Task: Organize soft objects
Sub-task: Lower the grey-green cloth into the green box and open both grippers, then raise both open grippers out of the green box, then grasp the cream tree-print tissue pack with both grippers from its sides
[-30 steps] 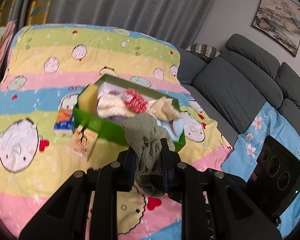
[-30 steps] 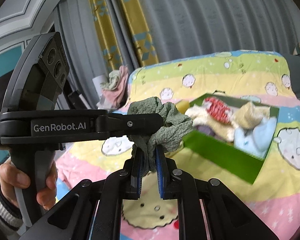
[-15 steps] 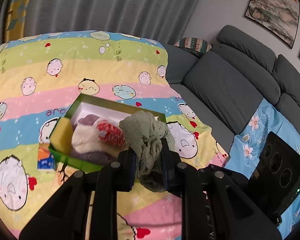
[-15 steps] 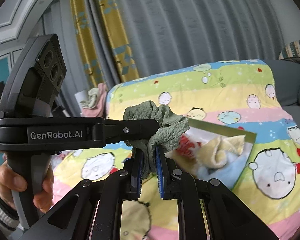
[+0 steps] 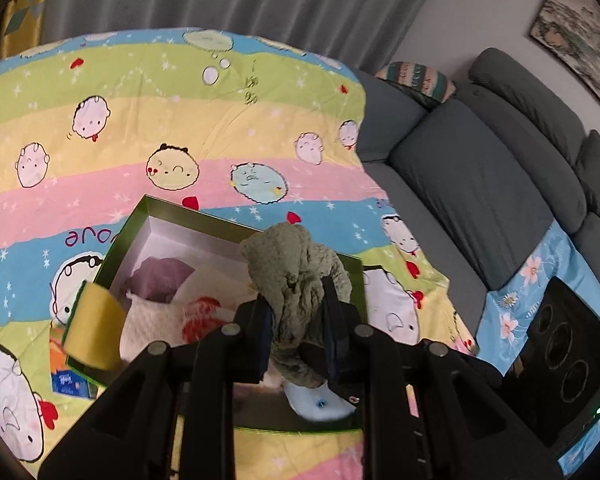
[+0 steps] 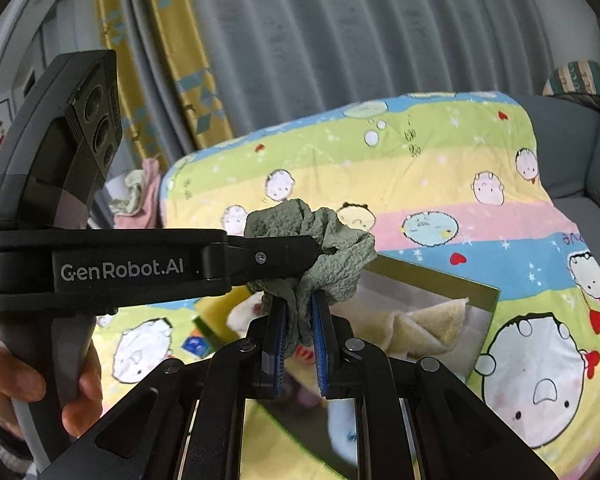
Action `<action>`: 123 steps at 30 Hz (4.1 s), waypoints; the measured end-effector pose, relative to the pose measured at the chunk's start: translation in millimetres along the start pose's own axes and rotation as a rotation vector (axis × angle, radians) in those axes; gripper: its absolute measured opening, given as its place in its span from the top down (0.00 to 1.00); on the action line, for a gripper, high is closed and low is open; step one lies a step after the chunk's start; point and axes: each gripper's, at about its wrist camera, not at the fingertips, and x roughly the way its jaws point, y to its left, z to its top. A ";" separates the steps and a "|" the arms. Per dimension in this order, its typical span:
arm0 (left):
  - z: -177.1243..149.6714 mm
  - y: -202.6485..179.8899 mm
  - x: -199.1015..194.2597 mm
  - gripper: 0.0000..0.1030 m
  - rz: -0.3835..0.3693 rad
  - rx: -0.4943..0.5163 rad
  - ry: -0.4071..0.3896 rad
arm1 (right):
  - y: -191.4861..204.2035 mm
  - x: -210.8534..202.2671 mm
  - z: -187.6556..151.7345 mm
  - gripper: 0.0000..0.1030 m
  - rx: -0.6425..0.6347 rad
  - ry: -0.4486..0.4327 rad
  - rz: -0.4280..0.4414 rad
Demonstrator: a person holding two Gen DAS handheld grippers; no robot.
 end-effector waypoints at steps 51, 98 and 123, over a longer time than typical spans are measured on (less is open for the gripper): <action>-21.9 -10.3 28.3 0.01 0.206 0.165 -0.070 | -29.3 -5.8 -18.6 0.30 0.112 0.057 -0.143; -173.1 102.1 -74.8 0.01 0.188 -0.049 -0.072 | 70.8 -42.1 -132.5 0.17 0.025 0.221 -0.178; -145.4 170.0 -24.1 0.14 0.013 -0.160 0.042 | 119.8 103.1 -121.1 0.17 -0.063 0.333 -0.080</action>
